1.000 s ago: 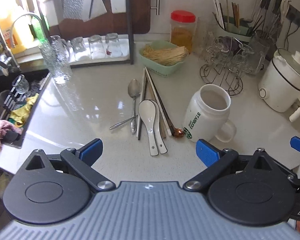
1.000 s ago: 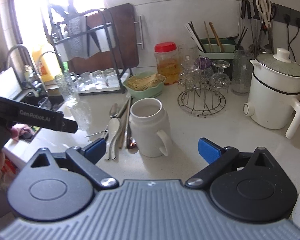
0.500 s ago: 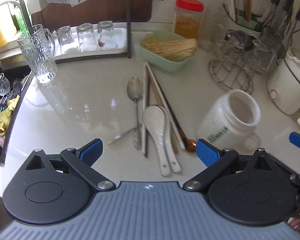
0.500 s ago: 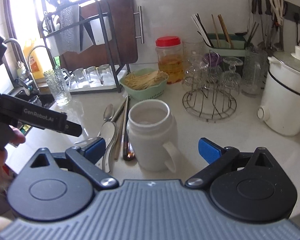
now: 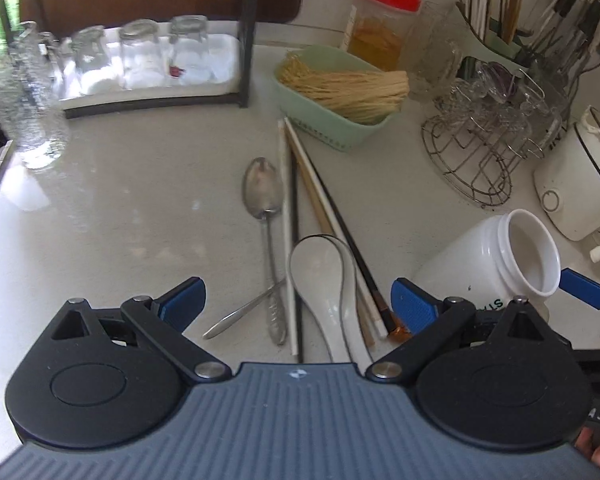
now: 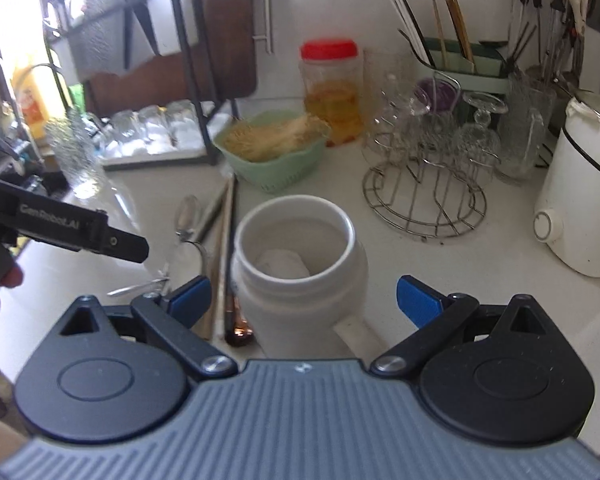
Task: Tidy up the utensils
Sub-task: 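Move the left tool down toward the steel spoon on the counter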
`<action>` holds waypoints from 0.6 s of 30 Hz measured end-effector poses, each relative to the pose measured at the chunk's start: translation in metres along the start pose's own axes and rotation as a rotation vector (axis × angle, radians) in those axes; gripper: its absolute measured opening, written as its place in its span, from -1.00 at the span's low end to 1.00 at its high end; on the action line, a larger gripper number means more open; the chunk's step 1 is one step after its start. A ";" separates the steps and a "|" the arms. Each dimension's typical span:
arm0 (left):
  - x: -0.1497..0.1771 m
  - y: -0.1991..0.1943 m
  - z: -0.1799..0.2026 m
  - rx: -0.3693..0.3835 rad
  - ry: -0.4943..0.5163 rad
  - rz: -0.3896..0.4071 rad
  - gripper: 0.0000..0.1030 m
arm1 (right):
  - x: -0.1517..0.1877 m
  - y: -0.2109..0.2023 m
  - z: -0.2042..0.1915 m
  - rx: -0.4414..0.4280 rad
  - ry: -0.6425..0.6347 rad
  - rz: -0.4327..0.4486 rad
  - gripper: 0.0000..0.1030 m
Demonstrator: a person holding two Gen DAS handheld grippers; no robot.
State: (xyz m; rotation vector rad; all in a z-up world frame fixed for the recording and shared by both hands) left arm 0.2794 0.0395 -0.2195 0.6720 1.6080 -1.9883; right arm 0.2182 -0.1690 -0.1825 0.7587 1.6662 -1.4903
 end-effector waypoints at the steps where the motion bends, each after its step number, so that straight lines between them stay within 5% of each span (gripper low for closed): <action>1: 0.000 0.004 0.001 0.005 0.004 0.000 0.94 | 0.000 0.002 0.002 0.013 -0.005 -0.005 0.94; 10: -0.002 0.035 0.003 0.055 -0.011 -0.025 0.81 | -0.008 0.018 -0.009 0.013 -0.095 -0.015 0.92; 18: -0.012 0.050 -0.015 0.022 -0.043 -0.005 0.78 | -0.015 0.022 -0.023 -0.002 -0.188 -0.033 0.67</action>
Point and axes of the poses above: each gripper's, at about its wrist camera, not at the fingertips, and y roughly the way its jaws point, z to its right, x to its underside, the point moved 8 cm from there along y, roughly the way its jaws point, and after that the axes turned 10 degrees about z, right-handed, at the moved point
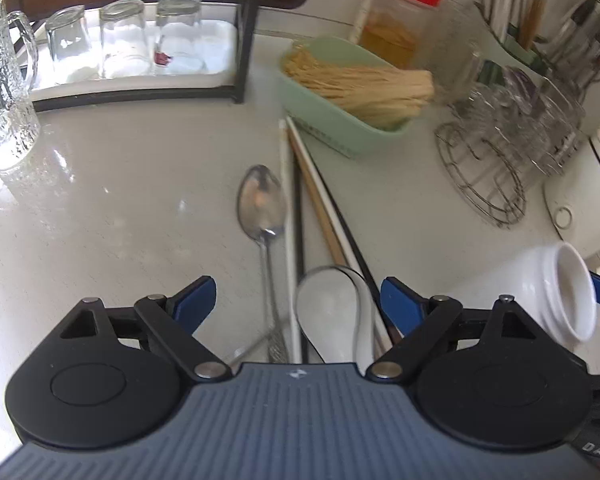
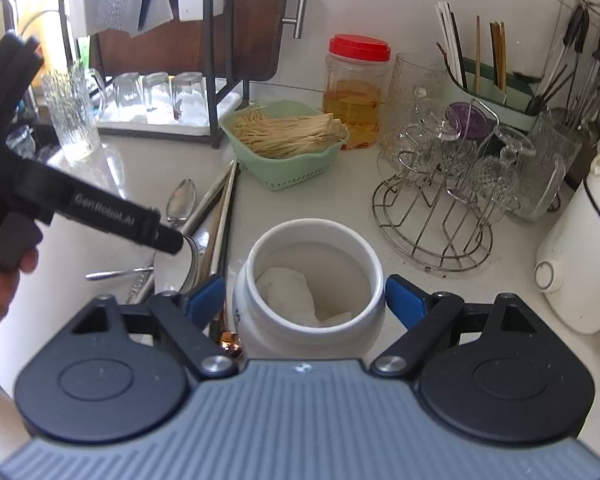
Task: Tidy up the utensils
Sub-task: 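Move the left tool down toward the steel spoon on the counter, then close the left gripper on the steel spoon's handle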
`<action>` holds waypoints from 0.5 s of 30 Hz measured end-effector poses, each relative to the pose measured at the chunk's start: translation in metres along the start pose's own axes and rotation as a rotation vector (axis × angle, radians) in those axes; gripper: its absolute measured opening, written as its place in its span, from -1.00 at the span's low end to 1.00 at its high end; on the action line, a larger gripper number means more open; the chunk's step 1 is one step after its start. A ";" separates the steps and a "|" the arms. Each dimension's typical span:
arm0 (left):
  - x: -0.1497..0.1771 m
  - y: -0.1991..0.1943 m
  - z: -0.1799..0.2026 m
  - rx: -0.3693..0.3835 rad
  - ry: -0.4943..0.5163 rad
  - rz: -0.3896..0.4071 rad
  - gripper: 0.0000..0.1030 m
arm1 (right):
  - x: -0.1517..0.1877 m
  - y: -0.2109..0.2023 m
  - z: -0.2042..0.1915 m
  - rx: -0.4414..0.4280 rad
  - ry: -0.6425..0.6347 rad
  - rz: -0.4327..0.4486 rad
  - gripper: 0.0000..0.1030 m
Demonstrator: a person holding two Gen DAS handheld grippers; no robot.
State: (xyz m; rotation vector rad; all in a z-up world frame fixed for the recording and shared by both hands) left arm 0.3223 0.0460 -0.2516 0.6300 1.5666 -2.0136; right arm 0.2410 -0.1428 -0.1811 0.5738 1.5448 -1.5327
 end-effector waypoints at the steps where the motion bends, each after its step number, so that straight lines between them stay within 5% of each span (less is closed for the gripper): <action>1: -0.002 0.004 -0.003 -0.006 -0.003 0.001 0.78 | 0.000 0.000 0.000 0.000 0.002 -0.004 0.67; 15: -0.039 0.055 -0.024 -0.073 0.005 0.029 0.66 | -0.002 0.003 0.001 0.030 0.029 -0.027 0.66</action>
Point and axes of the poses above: each gripper's, at about its wrist camera, not at the fingertips, and y roughly the way its jaws point, z to its right, x to its underside, the point moved 8 cm from there along y, roughly the way its jaws point, and after that the axes turned 10 degrees about z, right-handed, at the moved point
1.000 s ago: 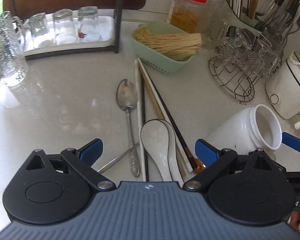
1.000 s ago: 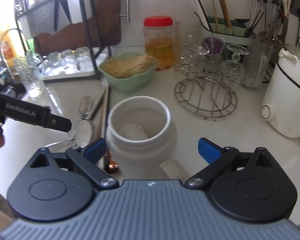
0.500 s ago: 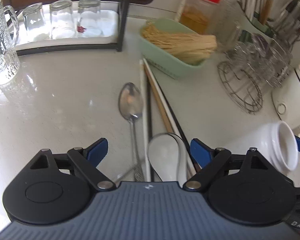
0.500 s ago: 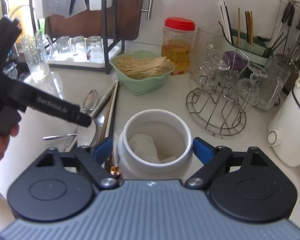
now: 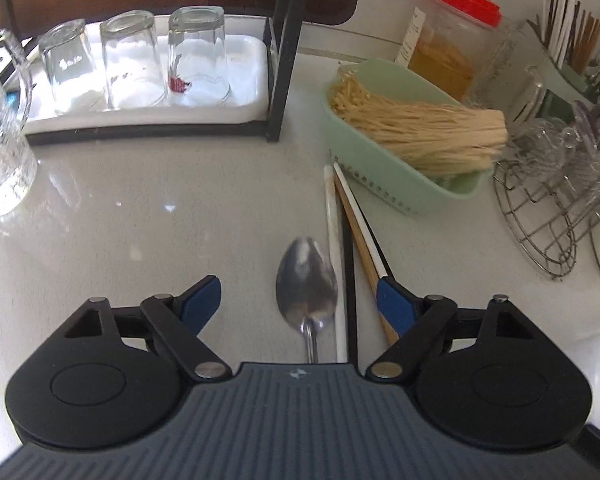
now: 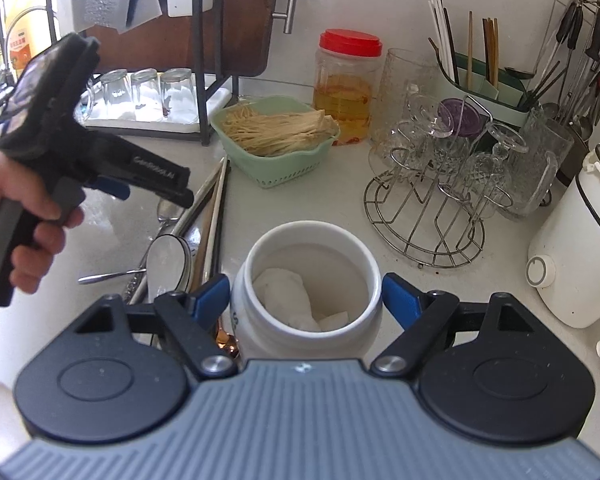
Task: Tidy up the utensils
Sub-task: 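Close the left gripper on the steel spoon's handle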
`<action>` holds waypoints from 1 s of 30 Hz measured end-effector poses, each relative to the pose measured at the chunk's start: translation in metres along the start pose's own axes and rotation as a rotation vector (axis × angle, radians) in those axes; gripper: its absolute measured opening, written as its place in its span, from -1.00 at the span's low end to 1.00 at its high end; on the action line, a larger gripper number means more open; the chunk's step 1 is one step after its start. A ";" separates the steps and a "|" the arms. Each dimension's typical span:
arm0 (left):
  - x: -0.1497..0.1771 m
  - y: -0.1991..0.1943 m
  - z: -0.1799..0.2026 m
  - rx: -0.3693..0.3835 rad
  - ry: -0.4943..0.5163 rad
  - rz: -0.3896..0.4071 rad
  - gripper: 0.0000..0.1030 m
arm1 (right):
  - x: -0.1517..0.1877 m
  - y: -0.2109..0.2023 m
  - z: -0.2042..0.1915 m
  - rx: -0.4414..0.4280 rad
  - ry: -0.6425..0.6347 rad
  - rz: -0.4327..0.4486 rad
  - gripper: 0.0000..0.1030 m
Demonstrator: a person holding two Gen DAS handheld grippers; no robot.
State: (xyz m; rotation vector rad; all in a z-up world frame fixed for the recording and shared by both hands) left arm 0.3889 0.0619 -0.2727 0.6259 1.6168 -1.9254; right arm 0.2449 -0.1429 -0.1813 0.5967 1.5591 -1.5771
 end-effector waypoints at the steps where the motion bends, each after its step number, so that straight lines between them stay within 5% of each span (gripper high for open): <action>1: -0.001 0.003 0.000 0.000 0.002 0.003 0.63 | 0.000 0.000 0.000 0.003 0.002 -0.001 0.66; 10: -0.005 0.015 -0.003 -0.002 0.014 0.018 0.24 | -0.003 0.006 0.002 0.016 0.007 -0.018 0.67; 15: -0.008 0.017 0.004 0.006 0.032 0.030 -0.18 | -0.002 0.006 0.002 0.012 0.005 -0.024 0.66; 30: -0.007 -0.009 -0.001 0.016 -0.020 0.051 -0.22 | -0.002 0.006 -0.001 0.012 -0.033 -0.006 0.68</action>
Point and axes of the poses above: each gripper's, at about its wrist camera, not at the fingertips, and y roughly the way its jaws point, z to its right, x to its underside, the point moved 8 cm from there along y, roughly the way its jaws point, and after that the axes turned 10 degrees about z, right-handed, at the moved point
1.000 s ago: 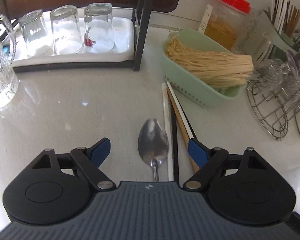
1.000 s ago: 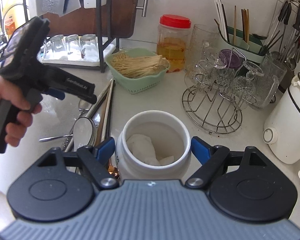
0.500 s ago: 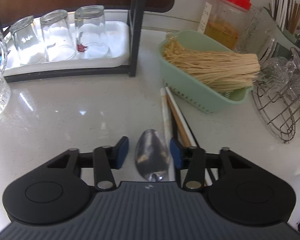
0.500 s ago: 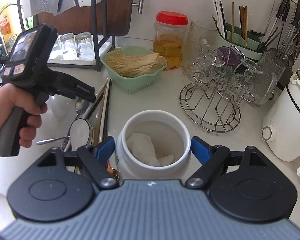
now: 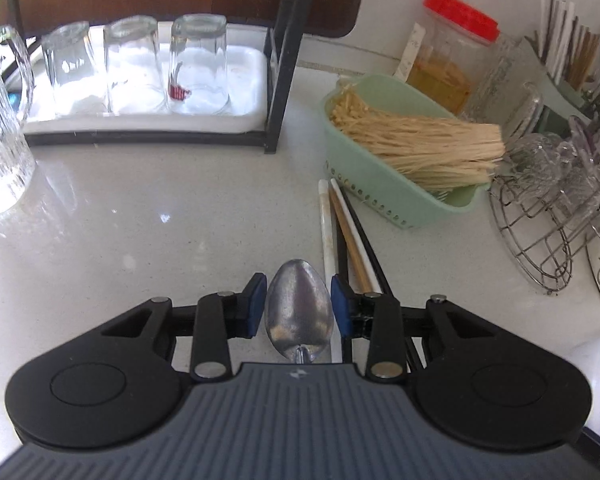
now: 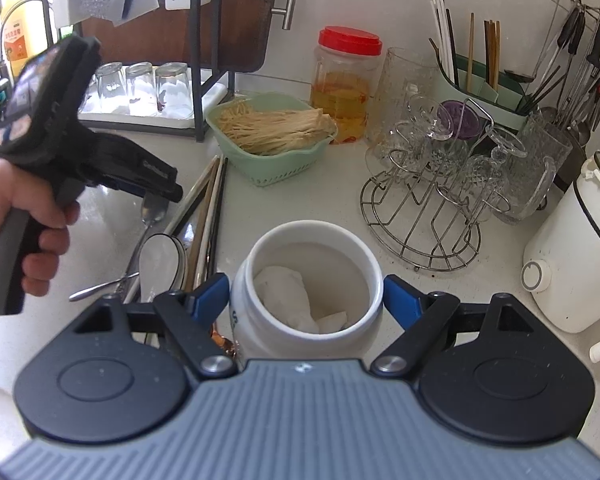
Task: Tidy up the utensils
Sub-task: 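Close the left gripper on the steel spoon's handle, then lift the steel spoon with the left gripper and carry it over the white mug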
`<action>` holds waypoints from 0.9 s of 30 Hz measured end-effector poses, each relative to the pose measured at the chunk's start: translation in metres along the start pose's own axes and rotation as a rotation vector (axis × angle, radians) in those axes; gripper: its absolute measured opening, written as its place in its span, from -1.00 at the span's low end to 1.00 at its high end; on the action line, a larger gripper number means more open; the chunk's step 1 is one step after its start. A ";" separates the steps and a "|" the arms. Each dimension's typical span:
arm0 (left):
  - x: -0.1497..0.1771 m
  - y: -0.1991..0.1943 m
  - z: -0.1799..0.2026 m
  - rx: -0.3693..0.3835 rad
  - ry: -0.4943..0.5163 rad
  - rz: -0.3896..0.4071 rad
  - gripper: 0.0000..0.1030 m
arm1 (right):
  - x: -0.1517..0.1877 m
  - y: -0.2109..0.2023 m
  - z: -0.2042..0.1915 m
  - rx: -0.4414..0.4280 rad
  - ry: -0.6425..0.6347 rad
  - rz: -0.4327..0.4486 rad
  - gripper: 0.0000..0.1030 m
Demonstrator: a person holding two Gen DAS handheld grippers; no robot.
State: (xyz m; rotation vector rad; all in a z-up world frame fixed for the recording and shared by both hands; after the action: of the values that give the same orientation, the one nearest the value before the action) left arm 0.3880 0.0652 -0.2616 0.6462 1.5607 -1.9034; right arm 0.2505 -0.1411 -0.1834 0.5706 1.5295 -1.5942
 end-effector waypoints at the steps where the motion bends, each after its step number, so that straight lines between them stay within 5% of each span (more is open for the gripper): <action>1: -0.002 -0.004 0.001 0.005 0.004 0.007 -0.22 | 0.000 0.000 0.000 -0.001 -0.003 0.001 0.68; 27: -0.028 -0.084 0.013 0.101 0.024 0.131 -0.24 | 0.001 -0.005 -0.003 0.050 0.029 0.050 0.67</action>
State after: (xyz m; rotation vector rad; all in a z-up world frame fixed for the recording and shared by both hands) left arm 0.3485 0.0682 -0.1813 0.7969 1.4080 -1.8917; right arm 0.2452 -0.1387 -0.1821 0.6574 1.4886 -1.5967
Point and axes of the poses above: each gripper's, at about its wrist camera, not at the fingertips, and y roughly the way its jaws point, z to its right, x to its underside, the point moved 8 cm from there along y, roughly the way its jaws point, and after that the axes turned 10 degrees about z, right-handed, at the moved point
